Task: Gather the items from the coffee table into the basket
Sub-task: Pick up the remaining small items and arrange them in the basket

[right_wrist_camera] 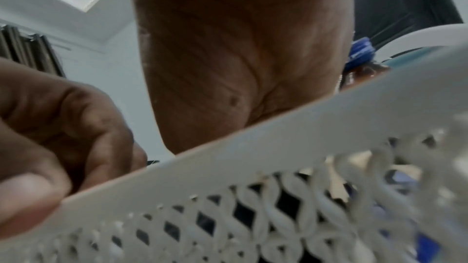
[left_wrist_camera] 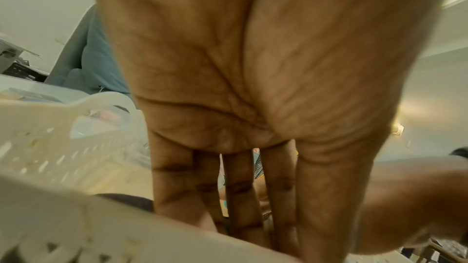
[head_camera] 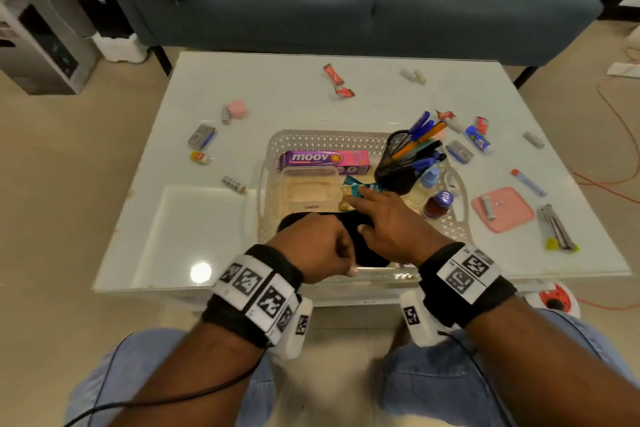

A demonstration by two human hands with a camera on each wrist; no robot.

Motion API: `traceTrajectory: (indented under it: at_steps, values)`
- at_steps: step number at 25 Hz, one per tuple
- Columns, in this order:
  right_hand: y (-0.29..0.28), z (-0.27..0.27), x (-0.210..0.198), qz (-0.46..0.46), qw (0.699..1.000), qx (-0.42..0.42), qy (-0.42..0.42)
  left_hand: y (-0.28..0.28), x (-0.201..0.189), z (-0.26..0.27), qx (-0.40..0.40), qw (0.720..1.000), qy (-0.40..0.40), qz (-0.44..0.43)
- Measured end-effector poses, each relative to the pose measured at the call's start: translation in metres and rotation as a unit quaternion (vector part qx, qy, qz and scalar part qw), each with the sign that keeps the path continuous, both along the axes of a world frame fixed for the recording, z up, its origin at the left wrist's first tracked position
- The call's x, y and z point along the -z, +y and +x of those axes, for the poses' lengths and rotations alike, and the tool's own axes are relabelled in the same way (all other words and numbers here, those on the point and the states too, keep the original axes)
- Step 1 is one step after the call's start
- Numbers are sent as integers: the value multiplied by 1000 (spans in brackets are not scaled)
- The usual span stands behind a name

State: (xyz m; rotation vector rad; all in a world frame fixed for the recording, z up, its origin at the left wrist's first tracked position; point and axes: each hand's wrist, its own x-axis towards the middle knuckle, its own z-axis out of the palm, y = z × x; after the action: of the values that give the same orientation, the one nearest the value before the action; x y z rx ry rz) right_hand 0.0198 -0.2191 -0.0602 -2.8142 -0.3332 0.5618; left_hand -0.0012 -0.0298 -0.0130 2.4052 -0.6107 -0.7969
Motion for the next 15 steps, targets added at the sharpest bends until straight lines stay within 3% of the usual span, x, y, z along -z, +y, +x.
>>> traceTrajectory:
  at_steps: [5, 8, 11, 15]
  values:
    - [10, 34, 23, -107, 994, -32, 13, -1, 2, 2, -15, 999, 32, -9]
    - [10, 40, 32, -121, 992, -30, 1, -3, -1, 3, -12, 999, 38, -3]
    - [6, 34, 31, -100, 993, -47, -27, -4, -1, 3, -7, 999, 36, -3]
    - [-11, 28, 28, -3, 998, -54, -39, -3, 1, 5, -4, 999, 36, -2]
